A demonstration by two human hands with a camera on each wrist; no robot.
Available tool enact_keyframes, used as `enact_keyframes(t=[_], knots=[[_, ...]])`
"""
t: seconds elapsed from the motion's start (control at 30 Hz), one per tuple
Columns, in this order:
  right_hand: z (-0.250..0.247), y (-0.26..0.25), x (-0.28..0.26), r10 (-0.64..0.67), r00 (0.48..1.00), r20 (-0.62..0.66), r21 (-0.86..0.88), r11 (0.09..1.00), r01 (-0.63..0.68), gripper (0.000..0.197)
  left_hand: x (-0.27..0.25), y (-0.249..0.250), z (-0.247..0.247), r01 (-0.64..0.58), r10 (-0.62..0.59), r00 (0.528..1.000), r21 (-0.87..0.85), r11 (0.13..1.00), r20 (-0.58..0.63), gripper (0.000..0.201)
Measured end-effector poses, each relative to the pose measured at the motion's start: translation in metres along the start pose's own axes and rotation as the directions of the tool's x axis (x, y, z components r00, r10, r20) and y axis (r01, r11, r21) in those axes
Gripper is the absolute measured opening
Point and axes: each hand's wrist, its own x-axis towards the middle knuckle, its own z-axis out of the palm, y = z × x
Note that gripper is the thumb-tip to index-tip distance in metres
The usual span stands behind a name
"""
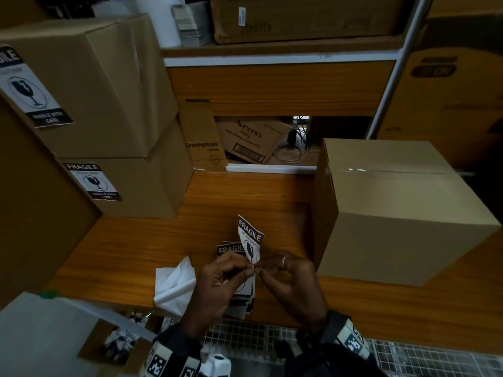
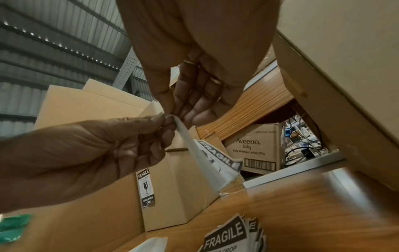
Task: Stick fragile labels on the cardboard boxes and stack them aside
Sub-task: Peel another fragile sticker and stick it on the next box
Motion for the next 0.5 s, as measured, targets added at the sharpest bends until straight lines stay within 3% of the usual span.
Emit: enact_keyframes(t=[0.17, 0.33, 0.5], knots=[[0.003, -0.001, -0.001, -0.06, 0.997, -0.038, -0.051, 0.997, 0.058, 0.041, -0.001, 0.001, 0.003, -0.016, 0.016, 1.0, 0.039, 0.999, -0.011, 0.009], [0.008, 0.005, -0.001, 0.006, 0.998, -0.063, 0.013, 1.0, -0.005, 0.01, 0.0, -0.002, 0.007, 0.062, -0.061, 0.995, 0.007, 0.998, -0.083, 0.016], [0.01, 0.01, -0.002, 0.051, 0.998, -0.04, 0.006, 0.999, -0.051, 0.007, -0.002, -0.004, 0.01, 0.116, -0.116, 0.988, -0.013, 0.993, -0.103, 0.011]])
